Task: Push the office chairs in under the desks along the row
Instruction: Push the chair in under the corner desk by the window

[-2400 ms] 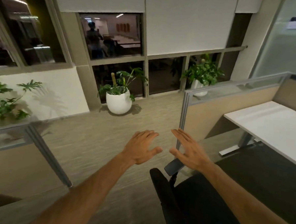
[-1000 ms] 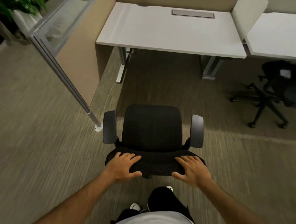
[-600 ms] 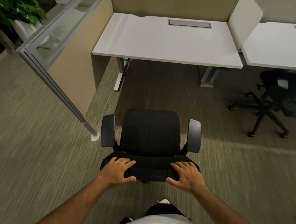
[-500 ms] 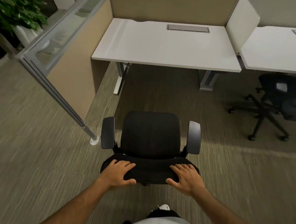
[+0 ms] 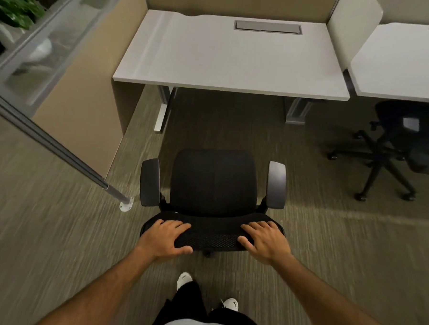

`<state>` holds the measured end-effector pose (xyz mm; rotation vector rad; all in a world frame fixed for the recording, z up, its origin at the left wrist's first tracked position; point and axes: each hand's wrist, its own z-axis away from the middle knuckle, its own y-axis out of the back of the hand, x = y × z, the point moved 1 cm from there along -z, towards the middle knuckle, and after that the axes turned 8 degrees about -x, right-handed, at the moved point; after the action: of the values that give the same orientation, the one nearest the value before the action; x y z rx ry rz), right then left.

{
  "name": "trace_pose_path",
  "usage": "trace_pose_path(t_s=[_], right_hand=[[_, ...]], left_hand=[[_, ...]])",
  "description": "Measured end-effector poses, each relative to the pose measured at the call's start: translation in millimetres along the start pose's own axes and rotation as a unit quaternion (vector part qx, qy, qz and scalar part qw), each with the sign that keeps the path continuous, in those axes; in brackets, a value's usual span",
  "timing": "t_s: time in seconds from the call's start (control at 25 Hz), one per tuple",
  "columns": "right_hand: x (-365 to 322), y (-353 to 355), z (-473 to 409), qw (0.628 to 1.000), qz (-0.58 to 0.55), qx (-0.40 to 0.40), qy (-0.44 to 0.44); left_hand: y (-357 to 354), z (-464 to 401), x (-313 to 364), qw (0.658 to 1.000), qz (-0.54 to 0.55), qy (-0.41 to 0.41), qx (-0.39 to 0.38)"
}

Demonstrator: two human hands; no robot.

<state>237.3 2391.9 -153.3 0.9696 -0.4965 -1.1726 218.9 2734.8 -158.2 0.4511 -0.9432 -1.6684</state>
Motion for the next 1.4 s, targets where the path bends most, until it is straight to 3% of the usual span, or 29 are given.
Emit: trace_pose_path(t_s=[0.72,1.12,1.4], right_hand=[[21,127,-210,0.996,-0.090,0.014,-0.024],[70,215,-320,0.991,-0.117,-0.067,0.011],[91,261,-386,0.992,-0.109,-0.061,0.005]], left_hand=[[162,-161,-146,0.999,-0.035,-0.014,-0.005],[240,-254,-197,1.000,-0.014,-0.004,-0.020],[297,-306,-228,1.000,-0.016,-0.005,-0.007]])
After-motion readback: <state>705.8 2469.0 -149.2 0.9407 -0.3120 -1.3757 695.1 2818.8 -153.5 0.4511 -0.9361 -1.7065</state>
